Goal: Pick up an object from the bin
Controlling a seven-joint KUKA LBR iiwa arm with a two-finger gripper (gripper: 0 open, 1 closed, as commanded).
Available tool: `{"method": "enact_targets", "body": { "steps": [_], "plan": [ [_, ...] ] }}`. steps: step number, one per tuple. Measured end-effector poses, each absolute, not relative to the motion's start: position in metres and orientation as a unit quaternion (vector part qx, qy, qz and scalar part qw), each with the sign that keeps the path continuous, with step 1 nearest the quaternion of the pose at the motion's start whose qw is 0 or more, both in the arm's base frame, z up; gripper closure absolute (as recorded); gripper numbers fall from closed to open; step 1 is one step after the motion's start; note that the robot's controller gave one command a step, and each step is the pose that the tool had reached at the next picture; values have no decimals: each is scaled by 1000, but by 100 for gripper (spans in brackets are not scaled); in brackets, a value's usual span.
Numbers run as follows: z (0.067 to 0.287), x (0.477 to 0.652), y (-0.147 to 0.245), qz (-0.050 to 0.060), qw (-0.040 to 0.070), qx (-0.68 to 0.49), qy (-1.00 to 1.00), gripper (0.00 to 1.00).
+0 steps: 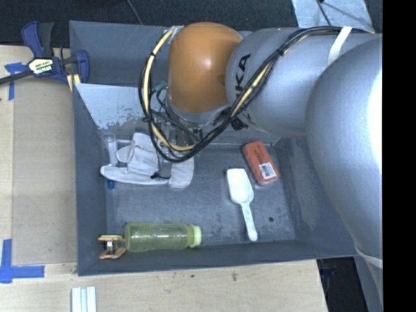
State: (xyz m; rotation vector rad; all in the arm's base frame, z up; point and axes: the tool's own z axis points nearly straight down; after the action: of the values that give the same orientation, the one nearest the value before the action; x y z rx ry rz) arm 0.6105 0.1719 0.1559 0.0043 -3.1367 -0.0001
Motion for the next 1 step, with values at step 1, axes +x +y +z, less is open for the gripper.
{"method": "enact_targets", "body": {
  "steps": [1],
  "plan": [
    [161, 612, 171, -1, -1, 0, -1000, 0]
  ]
}}
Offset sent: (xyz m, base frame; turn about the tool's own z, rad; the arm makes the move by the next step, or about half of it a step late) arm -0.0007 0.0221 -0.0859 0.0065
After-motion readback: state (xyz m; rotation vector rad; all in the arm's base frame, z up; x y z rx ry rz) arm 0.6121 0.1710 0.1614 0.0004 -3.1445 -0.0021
